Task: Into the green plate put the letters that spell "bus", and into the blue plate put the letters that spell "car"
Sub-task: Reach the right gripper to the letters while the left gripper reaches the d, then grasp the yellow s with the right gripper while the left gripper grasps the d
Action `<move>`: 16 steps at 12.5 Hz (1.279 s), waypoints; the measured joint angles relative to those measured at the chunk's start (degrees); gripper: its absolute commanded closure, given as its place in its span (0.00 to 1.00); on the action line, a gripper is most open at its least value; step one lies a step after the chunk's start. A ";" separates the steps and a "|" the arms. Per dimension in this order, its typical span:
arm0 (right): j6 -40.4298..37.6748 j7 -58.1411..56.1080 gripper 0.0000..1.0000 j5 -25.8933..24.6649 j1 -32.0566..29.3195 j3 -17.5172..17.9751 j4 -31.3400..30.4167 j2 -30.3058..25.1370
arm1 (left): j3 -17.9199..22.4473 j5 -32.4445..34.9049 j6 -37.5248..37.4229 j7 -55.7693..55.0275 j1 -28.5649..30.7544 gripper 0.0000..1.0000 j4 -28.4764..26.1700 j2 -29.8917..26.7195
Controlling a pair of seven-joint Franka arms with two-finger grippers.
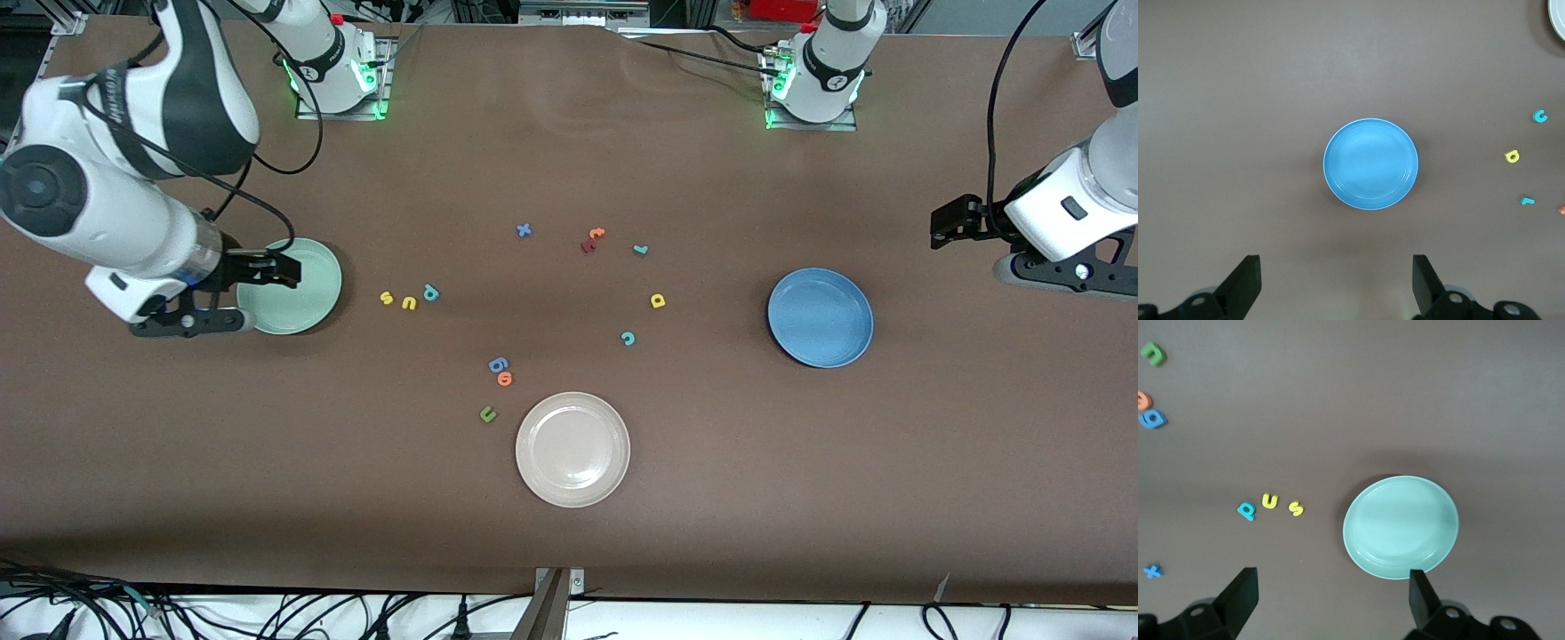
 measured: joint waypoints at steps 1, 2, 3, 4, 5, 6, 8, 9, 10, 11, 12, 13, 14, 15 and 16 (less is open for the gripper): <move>2.11 0.10 0.00 0.03 0.27 0.38 -1.90 0.14 | 0.00 0.00 0.00 0.00 0.04 0.00 -0.02 0.02; 4.35 0.18 0.01 0.04 0.40 0.76 -3.96 0.22 | -0.01 0.00 0.00 0.00 0.03 0.00 -0.04 0.04; 6.89 0.34 0.01 0.09 0.42 1.22 -6.41 0.26 | -0.05 -0.01 0.00 0.00 -0.05 0.00 -0.08 0.13; 9.60 1.23 0.01 0.13 0.43 1.87 -9.35 0.28 | -0.18 -0.07 0.04 0.00 -0.19 0.00 -0.16 0.43; 11.96 2.53 0.01 0.13 0.46 2.60 -12.16 0.27 | -0.46 -0.70 0.29 0.00 -0.32 0.00 -0.26 0.93; 14.20 3.44 0.01 0.13 0.51 3.41 -14.74 0.26 | -1.03 -2.41 1.34 -0.05 -0.39 0.00 -0.68 1.60; 19.07 4.64 0.01 0.13 0.70 4.25 -19.16 0.27 | -2.59 -4.41 6.43 -1.99 -1.16 0.00 -3.35 2.99; 22.47 5.26 0.01 0.14 0.72 4.30 -21.79 0.29 | -3.59 -4.50 9.55 -4.22 -2.08 0.00 -5.50 3.63; 26.48 5.57 0.01 0.14 0.71 4.29 -24.94 0.34 | -4.54 -4.51 12.53 -6.85 -3.37 0.00 -7.79 4.12; 30.50 5.69 0.02 0.14 0.70 4.29 -28.14 0.45 | -5.24 -4.51 14.85 -9.42 -5.02 0.00 -10.12 4.44; 33.66 5.75 0.03 0.14 0.70 4.29 -30.80 0.70 | -5.53 -4.52 16.99 -11.69 -6.95 0.00 -12.36 4.53; 35.36 5.77 0.04 0.14 0.69 4.39 -32.34 1.11 | -5.61 -4.53 19.24 -14.20 -9.04 0.00 -14.44 4.53; 36.42 5.76 0.04 0.14 0.69 4.91 -33.06 1.64 | -5.68 -4.53 21.74 -16.95 -11.27 0.00 -16.63 4.50; 37.44 5.76 0.04 0.13 0.72 5.78 -33.23 2.26 | -5.74 -4.53 24.63 -19.39 -13.54 0.00 -19.07 4.50; 38.66 5.66 0.04 0.10 0.76 6.64 -33.26 3.04 | -5.80 -4.53 28.26 -21.69 -15.78 0.00 -21.82 4.51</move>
